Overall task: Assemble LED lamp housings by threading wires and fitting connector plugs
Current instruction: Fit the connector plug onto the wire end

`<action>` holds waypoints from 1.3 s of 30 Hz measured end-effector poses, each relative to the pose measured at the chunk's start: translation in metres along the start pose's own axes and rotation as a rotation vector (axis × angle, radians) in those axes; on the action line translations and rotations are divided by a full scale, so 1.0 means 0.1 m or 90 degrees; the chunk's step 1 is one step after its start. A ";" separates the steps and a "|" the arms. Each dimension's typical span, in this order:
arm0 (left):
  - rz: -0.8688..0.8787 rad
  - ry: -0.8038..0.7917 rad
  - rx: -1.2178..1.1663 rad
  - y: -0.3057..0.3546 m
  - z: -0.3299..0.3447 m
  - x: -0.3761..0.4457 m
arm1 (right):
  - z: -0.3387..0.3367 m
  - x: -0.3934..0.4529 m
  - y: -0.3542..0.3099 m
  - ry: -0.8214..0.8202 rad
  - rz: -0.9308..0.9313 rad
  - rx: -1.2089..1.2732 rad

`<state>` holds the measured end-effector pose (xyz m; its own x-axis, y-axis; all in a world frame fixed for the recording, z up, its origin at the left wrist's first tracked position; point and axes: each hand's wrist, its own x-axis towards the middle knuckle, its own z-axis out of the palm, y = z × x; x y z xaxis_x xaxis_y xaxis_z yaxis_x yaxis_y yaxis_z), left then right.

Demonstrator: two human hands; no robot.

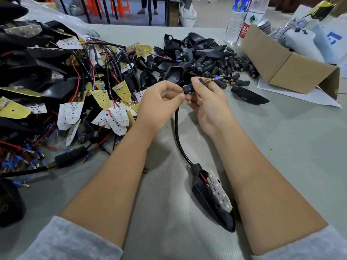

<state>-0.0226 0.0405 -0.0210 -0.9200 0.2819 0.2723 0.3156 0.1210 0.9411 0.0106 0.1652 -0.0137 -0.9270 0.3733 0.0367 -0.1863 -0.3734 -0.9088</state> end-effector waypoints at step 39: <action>-0.040 -0.044 -0.023 0.06 -0.04 -0.02 | -0.02 0.06 0.02 0.027 -0.009 -0.051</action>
<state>-0.0195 0.0367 -0.0148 -0.9189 0.3403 0.1996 0.2486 0.1064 0.9628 0.0053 0.1686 -0.0166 -0.9098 0.4136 0.0335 -0.1708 -0.2996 -0.9387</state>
